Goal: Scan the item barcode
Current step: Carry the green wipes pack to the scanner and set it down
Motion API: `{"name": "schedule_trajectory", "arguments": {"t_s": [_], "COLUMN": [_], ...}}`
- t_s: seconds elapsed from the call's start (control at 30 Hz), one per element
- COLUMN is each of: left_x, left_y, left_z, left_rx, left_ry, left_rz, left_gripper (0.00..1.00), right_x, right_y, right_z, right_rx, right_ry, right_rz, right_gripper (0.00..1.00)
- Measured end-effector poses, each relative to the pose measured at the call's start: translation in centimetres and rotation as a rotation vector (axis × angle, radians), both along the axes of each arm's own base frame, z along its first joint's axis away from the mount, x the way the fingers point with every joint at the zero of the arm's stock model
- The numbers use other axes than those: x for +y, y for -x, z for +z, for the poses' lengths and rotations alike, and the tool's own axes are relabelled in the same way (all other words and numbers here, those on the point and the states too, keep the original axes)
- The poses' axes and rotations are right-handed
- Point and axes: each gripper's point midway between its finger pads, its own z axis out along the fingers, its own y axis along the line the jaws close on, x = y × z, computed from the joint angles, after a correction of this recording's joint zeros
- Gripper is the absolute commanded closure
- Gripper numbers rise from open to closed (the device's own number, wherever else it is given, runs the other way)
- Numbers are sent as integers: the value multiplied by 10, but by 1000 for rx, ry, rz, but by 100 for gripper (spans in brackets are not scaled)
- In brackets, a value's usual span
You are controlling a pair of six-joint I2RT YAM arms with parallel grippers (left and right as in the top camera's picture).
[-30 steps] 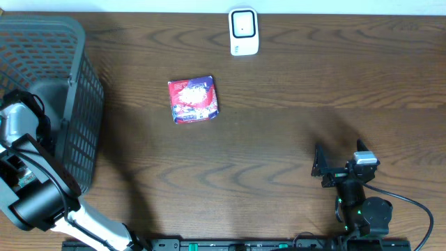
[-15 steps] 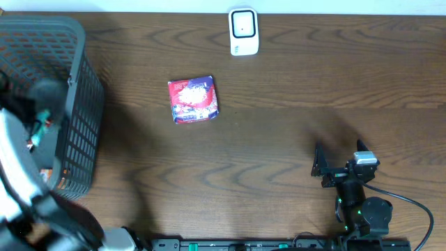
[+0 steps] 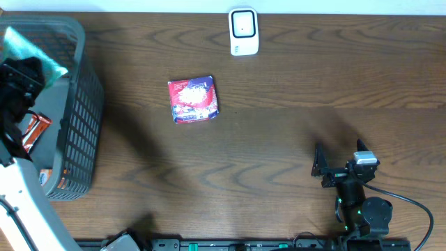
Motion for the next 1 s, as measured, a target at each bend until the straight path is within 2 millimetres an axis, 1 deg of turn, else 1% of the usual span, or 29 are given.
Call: {"name": "schedule_trajectory", "arguments": {"t_s": [0.07,0.13,0.27,0.43,0.5,0.63,0.73,0.87,1.0], "left_x": [-13,-27,-59,-122,-153,-209,-245,-285,-319], "left_y": [0,-1,-11,-23,-27,-32,-35,-41,-51], "left_z": [9,14,13,5,0,-17,-35,-68,-110], "left_rx": [-32,-48,-52,-46,-36,-1,39,114,203], "left_ry": [-32,-51,-61,-69,-64,-58,-57,-76,-117], "left_rz": [-55,-107,-216,-415,-504,-665,-764,-851,-895], "left_gripper": [92,92,93,92,92,92,93,92,93], "right_x": [0,0,0,0,0,0,0,0,0], "right_y": [0,0,0,0,0,0,0,0,0], "right_z": [0,0,0,0,0,0,0,0,0], "right_rx": [0,0,0,0,0,0,0,0,0], "right_ry": [0,0,0,0,0,0,0,0,0], "right_rz": [0,0,0,0,0,0,0,0,0], "right_gripper": [1,1,1,1,1,1,1,1,1]}}
